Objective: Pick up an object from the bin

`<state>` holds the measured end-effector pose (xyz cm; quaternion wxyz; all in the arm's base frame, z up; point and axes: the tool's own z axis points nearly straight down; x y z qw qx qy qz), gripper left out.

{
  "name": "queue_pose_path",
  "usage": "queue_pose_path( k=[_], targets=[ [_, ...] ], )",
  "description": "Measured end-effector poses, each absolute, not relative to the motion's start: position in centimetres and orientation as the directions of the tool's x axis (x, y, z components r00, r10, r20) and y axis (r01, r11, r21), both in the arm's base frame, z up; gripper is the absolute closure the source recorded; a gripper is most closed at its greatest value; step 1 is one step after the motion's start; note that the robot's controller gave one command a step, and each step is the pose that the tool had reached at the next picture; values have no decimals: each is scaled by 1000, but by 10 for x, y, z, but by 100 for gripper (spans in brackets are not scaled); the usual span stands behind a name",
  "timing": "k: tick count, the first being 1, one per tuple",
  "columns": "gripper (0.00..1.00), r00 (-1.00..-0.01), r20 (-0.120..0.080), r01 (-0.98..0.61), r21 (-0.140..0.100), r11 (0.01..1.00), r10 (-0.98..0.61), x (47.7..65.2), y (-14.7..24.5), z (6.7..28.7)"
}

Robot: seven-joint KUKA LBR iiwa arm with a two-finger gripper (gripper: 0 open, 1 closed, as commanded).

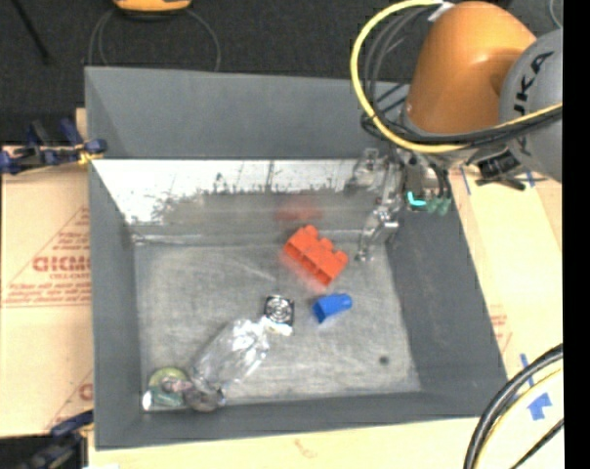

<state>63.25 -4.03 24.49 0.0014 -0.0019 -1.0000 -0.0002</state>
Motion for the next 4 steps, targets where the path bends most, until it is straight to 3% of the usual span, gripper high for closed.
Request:
queue_pose_path(
  k=[1, 2, 3, 4],
  targets=[
    [0, -1000, -27, 8, 0, 1000, 8, 626, -15, 95],
    [0, -966, -7, -258, 0, 966, -258, 583, -27, 81],
    [100, -966, -5, -258, 0, 966, -258, 582, -27, 81],
    [100, -972, -14, -236, -4, 972, -236, 606, -4, 222]
  ],
)
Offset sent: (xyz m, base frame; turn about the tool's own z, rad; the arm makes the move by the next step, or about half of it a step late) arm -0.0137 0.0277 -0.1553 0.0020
